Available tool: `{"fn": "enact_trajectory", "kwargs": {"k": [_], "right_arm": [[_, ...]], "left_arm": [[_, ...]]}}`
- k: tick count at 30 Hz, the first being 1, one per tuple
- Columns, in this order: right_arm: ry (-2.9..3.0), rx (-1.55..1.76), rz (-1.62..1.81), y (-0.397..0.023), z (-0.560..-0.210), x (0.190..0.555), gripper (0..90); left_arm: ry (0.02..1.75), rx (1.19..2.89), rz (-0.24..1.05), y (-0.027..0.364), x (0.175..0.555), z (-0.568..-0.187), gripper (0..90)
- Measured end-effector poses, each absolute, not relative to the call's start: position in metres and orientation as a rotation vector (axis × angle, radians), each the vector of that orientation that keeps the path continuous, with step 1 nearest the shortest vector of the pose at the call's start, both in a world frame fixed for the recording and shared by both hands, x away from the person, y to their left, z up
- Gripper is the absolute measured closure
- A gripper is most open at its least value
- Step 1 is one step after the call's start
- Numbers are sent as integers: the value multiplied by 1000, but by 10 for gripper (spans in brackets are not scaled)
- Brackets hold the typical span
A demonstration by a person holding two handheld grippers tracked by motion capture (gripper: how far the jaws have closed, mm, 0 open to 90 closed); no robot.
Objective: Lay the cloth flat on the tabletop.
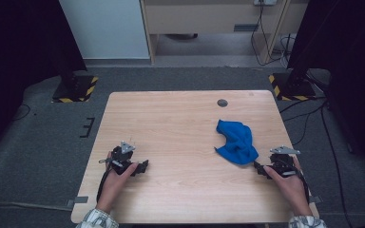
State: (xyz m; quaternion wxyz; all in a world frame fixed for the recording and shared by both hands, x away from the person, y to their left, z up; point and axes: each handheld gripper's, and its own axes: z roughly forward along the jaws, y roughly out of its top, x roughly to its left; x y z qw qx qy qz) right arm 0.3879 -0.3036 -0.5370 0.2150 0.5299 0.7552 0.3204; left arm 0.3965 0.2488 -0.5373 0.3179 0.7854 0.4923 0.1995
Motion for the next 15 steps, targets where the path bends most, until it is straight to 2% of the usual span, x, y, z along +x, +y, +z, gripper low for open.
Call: {"fn": "enact_trajectory", "kwargs": {"k": [15], "right_arm": [[2024,1332,992,-295,-506,384,143]], "left_arm": [[1295,2066,525,249,396,-537,0]]}}
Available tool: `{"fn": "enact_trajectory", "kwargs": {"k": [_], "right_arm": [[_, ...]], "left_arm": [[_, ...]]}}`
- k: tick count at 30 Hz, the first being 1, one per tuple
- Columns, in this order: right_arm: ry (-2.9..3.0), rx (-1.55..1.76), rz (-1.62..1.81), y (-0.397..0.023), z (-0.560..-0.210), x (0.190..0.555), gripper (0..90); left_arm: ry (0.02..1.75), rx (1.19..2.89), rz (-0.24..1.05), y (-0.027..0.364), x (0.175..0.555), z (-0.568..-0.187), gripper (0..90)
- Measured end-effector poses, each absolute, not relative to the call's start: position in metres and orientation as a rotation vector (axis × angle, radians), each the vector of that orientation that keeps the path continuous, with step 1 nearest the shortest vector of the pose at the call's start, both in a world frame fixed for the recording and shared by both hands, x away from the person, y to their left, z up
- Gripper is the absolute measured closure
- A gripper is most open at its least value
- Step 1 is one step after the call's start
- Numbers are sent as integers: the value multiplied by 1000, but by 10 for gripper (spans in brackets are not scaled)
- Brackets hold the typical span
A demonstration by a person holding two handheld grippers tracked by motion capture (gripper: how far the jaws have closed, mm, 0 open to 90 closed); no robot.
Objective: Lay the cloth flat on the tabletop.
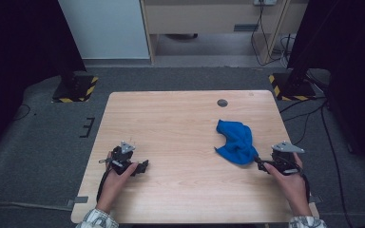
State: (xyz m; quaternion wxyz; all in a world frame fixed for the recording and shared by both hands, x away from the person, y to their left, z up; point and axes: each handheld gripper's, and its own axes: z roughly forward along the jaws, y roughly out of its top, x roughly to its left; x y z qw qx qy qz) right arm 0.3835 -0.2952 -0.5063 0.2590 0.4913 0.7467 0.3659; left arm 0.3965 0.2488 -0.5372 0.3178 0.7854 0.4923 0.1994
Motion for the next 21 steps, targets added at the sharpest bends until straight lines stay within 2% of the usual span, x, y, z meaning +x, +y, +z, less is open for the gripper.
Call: {"fn": "enact_trajectory", "kwargs": {"k": [8,15,19,21], "right_arm": [[2024,1272,1040,-279,-494,392,249],[2038,1252,1072,-265,-492,400,283],[2059,1225,1071,-257,-491,405,255],[2056,1205,1115,-252,-489,409,165]], "left_arm": [[1291,2068,523,249,396,-537,0],[1291,2067,524,248,395,-537,0],[1292,2067,524,248,395,-537,0],[1292,2067,524,248,395,-537,0]]}}
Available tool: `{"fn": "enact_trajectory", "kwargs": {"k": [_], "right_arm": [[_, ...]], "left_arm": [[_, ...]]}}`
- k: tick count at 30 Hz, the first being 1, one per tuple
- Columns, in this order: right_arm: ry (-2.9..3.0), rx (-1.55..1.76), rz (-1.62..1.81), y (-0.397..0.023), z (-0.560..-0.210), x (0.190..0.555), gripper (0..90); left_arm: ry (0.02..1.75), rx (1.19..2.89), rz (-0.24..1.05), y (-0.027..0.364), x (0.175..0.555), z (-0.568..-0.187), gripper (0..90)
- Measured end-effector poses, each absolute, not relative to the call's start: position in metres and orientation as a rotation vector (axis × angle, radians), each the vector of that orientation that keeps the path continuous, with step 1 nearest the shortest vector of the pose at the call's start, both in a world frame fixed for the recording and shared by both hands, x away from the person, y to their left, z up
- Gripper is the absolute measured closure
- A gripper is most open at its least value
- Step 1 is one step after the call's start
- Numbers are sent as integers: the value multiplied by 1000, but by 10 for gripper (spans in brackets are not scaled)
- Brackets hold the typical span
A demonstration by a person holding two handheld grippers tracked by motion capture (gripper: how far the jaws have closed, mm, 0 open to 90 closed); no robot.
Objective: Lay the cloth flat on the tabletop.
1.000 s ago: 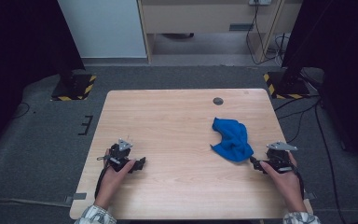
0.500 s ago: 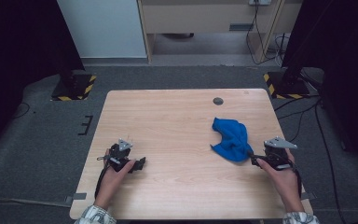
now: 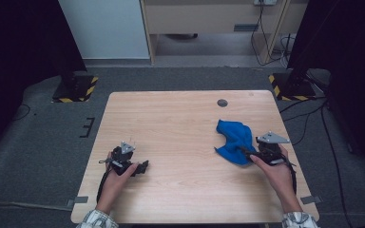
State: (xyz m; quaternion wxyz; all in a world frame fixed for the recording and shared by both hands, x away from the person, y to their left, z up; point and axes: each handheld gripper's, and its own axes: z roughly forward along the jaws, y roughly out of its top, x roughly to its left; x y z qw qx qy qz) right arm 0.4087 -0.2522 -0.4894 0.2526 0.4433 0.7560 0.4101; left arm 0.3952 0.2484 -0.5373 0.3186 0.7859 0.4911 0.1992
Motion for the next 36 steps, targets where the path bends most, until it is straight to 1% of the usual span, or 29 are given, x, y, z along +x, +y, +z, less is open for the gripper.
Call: {"fn": "enact_trajectory", "kwargs": {"k": [1,3,10,14,17,19,21,23,27,31,36], "right_arm": [[2070,1190,1145,-250,-488,410,126],[2088,1166,1163,-244,-485,413,87],[2137,1176,1100,-232,-499,421,80],[2176,1201,1040,-228,-511,426,117],[2206,1202,982,-226,-520,428,238],[2218,1200,962,-226,-523,429,358],[2221,1198,942,-226,-525,429,499],[2235,1185,945,-226,-526,428,601],[2225,1180,1002,-224,-521,424,760],[2223,1147,1082,-215,-510,418,797],[2250,1110,1117,-201,-507,412,800]], "left_arm": [[1292,2067,524,248,395,-537,0],[1292,2067,524,248,395,-537,0],[1290,2069,523,248,395,-537,0],[1290,2066,523,248,395,-537,0],[1289,2068,524,248,395,-537,0],[1290,2067,523,248,395,-537,0],[1290,2068,523,248,395,-537,0],[1290,2068,524,248,395,-537,0],[1289,2068,523,248,395,-537,0],[1289,2068,523,248,395,-537,0],[1289,2068,523,248,395,-537,0]]}}
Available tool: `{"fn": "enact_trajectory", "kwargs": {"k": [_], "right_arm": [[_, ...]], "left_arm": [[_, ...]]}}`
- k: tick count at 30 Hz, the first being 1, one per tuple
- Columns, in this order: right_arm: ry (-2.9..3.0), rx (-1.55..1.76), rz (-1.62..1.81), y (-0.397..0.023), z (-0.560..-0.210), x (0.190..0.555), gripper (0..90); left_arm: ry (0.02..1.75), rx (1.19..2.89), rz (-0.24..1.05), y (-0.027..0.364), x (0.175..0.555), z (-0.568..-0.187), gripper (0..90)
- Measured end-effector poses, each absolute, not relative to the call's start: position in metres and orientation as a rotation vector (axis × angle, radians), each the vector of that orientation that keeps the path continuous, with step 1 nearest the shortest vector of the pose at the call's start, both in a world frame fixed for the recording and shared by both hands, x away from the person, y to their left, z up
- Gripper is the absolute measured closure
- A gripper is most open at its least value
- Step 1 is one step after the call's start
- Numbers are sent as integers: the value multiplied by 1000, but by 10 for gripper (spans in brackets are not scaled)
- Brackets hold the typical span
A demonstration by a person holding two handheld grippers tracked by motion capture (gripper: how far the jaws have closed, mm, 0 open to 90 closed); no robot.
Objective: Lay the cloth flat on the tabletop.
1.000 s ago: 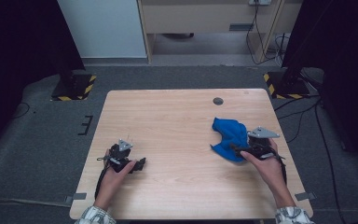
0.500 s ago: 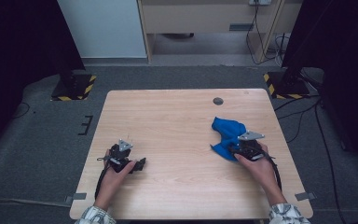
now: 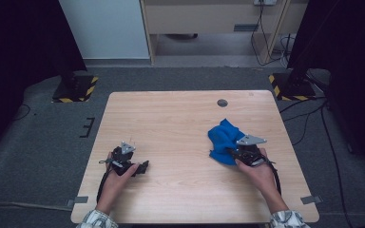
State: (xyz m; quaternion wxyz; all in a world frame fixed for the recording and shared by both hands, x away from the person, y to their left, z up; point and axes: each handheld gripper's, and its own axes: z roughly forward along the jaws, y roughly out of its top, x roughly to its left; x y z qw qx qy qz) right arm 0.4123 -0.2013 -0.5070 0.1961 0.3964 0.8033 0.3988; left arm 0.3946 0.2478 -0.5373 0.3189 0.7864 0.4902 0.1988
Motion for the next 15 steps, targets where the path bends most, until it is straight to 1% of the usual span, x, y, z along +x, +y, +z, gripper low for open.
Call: {"fn": "enact_trajectory", "kwargs": {"k": [7,15], "right_arm": [[2304,1051,1181,-172,-506,403,800],[2396,950,1198,-122,-509,387,792]], "left_arm": [[1289,2068,523,248,395,-537,0],[1289,2068,523,248,395,-537,0]]}}
